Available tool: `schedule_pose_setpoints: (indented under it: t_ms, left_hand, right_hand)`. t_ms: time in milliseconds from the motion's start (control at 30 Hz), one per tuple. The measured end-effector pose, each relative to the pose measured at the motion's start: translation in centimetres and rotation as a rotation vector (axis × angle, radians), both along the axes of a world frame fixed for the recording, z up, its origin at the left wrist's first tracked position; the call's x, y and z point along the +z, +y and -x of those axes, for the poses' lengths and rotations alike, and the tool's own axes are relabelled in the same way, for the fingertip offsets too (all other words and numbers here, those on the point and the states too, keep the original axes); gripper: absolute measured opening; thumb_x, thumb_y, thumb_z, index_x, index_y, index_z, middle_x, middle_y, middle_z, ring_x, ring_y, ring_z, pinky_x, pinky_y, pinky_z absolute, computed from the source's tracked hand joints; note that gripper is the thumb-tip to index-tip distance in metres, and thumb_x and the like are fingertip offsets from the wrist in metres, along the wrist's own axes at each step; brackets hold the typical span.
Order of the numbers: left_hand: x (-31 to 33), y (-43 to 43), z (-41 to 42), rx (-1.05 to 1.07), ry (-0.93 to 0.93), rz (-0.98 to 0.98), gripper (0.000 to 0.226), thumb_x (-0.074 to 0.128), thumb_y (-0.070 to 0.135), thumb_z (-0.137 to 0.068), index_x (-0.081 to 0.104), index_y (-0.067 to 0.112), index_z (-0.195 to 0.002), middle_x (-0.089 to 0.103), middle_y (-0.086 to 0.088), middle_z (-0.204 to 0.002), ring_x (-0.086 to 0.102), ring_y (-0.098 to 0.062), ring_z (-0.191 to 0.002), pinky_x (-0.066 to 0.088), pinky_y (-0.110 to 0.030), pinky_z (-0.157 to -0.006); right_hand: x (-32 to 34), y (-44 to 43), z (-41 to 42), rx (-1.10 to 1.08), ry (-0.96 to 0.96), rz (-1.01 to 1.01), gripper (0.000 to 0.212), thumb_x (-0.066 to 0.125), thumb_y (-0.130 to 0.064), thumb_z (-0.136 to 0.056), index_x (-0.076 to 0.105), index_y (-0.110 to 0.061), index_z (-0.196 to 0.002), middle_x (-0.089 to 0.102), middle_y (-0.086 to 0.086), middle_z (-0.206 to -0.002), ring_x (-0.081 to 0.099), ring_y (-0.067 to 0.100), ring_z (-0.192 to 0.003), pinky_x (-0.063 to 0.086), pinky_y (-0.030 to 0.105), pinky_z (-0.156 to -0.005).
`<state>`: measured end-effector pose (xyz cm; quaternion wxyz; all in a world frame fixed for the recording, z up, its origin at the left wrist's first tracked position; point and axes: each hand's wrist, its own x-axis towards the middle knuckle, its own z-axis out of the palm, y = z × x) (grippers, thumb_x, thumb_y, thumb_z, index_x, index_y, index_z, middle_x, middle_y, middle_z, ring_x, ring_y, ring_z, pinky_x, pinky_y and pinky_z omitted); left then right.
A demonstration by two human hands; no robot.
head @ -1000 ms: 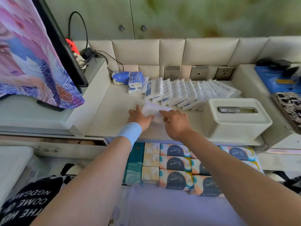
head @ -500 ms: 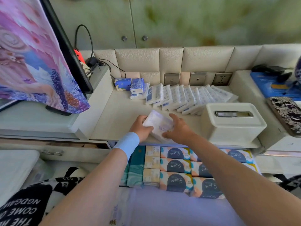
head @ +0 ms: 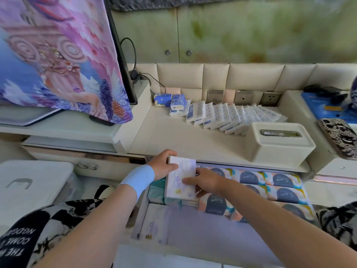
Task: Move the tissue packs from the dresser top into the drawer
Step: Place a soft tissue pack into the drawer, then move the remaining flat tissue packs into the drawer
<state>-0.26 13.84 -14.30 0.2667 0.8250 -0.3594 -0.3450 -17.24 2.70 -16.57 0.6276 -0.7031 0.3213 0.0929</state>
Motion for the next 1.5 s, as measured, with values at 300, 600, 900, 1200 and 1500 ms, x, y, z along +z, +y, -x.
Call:
schedule_pose_setpoints:
  t_ms: [300, 600, 900, 1200, 1500]
  left_hand:
    - [-1.0, 6.3, 1.4, -0.39, -0.365, -0.404, 0.046, 0.068, 0.035, -0.088, 0.056, 0.029, -0.133, 0.051, 0.003, -0.135, 0.055, -0.019, -0.117, 0.046, -0.033, -0.099]
    - [-4.5, 7.6, 2.5, -0.482, -0.489, -0.5, 0.066, 0.07, 0.036, -0.083, 0.042, 0.033, -0.142, 0.032, -0.005, -0.146, 0.032, -0.027, -0.134, 0.039, -0.043, -0.108]
    - [-5.3, 8.4, 2.3, -0.45, -0.482, -0.436, 0.087, 0.076, 0.035, -0.079, 0.029, 0.028, -0.151, 0.021, 0.001, -0.153, 0.025, -0.022, -0.139, 0.038, -0.039, -0.11]
    - [-6.3, 9.6, 3.4, -0.488, -0.586, -0.47, 0.117, 0.087, 0.037, -0.059, 0.016, 0.029, -0.152, 0.01, -0.001, -0.153, 0.021, -0.026, -0.142, 0.048, -0.043, -0.101]
    - [-4.4, 6.8, 2.3, -0.389, -0.461, -0.361, 0.067, 0.066, 0.037, -0.085, 0.039, 0.026, -0.145, 0.032, -0.003, -0.145, 0.035, -0.023, -0.132, 0.038, -0.037, -0.108]
  right_hand:
    - [-3.7, 7.9, 1.5, 0.135, 0.183, -0.061, 0.027, 0.067, -0.018, -0.092, 0.059, -0.013, -0.118, 0.072, 0.01, -0.103, 0.068, 0.018, -0.073, 0.058, 0.029, -0.065]
    - [-6.7, 12.3, 0.9, -0.03, 0.272, -0.007, 0.029, 0.06, -0.026, -0.096, 0.064, -0.005, -0.115, 0.071, 0.016, -0.108, 0.071, 0.03, -0.093, 0.059, 0.043, -0.086]
    - [-4.9, 12.2, -0.2, 0.033, 0.37, -0.156, 0.03, 0.054, -0.012, -0.098, 0.055, -0.01, -0.127, 0.067, 0.011, -0.115, 0.07, 0.021, -0.091, 0.057, 0.032, -0.079]
    - [-4.4, 12.2, -0.3, 0.005, 0.323, -0.247, 0.03, 0.06, -0.007, -0.09, 0.061, -0.016, -0.119, 0.064, 0.011, -0.123, 0.061, 0.021, -0.101, 0.056, 0.034, -0.083]
    - [-2.6, 8.8, -1.1, 0.159, 0.196, 0.347, 0.035, 0.045, -0.012, -0.094, 0.063, -0.007, -0.124, 0.065, 0.013, -0.116, 0.067, 0.029, -0.099, 0.054, 0.036, -0.082]
